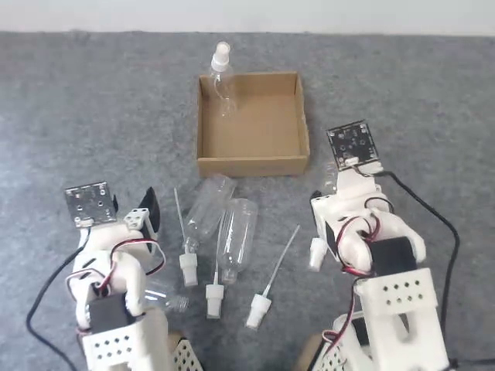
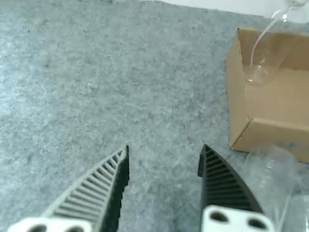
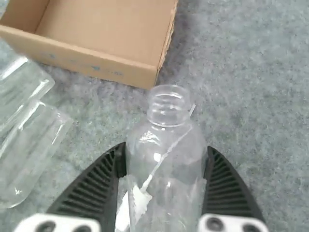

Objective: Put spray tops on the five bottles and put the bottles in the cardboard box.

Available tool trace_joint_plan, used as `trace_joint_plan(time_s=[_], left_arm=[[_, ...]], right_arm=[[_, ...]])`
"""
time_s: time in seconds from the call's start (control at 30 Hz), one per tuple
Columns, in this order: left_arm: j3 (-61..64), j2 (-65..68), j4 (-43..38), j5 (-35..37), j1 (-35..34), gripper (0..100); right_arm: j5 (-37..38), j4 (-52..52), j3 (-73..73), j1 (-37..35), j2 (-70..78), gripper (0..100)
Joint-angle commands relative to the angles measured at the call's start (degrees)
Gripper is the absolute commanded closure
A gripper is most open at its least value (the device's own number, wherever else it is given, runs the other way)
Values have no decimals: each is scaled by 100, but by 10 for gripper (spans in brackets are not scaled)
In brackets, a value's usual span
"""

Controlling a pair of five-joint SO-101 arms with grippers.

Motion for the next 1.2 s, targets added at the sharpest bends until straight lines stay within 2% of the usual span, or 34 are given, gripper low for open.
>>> trace_joint_plan(time_s=[0.0,0.13,0.27,0.43,0.6,0.93,1.17], left_arm=[[-743,-79,422,-97,35,775],[-787,-44,659,-510,158,775],[-857,-44,1090,-949,545,775],[-1138,-35,1565,-1319,642,778],[-1015,105,1609,-1811,923,779],[-1648,2409,1407,-1846,1292,778],[-1763,3191,1424,-2356,1292,777]], right_arm=[[-114,-286,62,92,-198,873],[-114,-681,299,215,-198,873],[-114,-787,343,382,-189,873],[-114,-875,457,382,-189,873],[-114,-998,527,391,-189,873],[-114,-998,527,391,-189,873],[-114,-998,536,391,-189,873]])
